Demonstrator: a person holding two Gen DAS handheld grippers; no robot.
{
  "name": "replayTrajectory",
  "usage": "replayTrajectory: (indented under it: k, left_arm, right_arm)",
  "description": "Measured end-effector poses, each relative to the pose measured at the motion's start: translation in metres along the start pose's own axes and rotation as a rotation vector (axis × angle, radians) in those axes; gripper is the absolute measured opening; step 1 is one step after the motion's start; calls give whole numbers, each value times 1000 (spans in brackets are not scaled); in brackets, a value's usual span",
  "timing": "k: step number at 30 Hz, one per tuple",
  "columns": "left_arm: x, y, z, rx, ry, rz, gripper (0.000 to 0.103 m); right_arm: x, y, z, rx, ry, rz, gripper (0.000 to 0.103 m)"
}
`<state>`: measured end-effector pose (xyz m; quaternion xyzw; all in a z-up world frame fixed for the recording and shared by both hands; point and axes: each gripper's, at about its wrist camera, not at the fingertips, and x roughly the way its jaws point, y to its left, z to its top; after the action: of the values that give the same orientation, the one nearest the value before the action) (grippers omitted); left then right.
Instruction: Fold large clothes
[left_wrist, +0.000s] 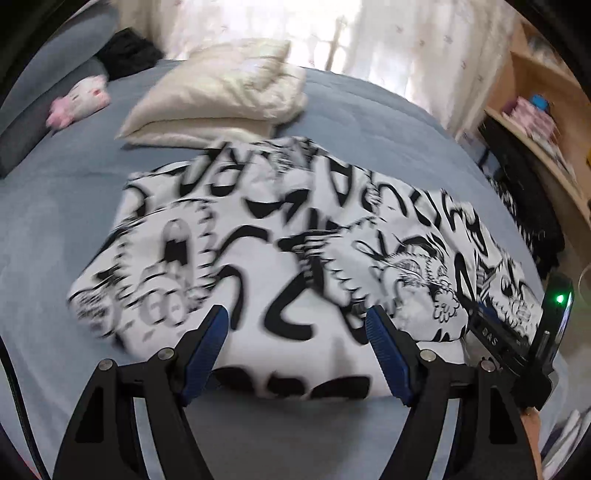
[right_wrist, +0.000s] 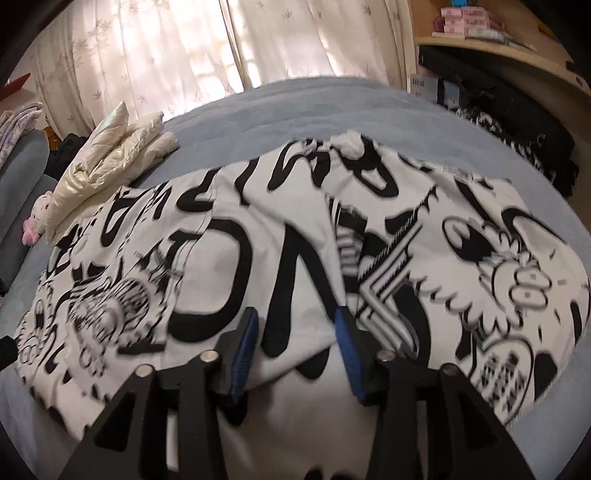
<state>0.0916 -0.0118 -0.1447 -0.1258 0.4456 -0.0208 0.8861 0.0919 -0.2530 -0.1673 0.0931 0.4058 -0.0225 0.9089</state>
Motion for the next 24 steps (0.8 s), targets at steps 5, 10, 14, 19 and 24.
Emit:
replayTrajectory:
  k: [5, 10, 14, 19, 24]
  left_arm:
    - [-25, 43, -11, -111, -41, -44, 75]
    - [-29, 77, -34, -232, -30, -135, 79]
    - [-18, 91, -54, -284, -6, -157, 79]
    - [-4, 96, -69, -323, 2, -191, 79]
    - [11, 97, -72, -357, -18, -213, 79]
  right_arm:
    - [-23, -5, -3, 85, 17, 36, 47]
    - [-55, 5, -11, 106, -44, 79, 47]
    - [-79, 27, -19, 43, -101, 106, 47]
    - [-100, 47, -30, -38, -148, 127, 47]
    - [-98, 55, -36, -80, -128, 135, 47]
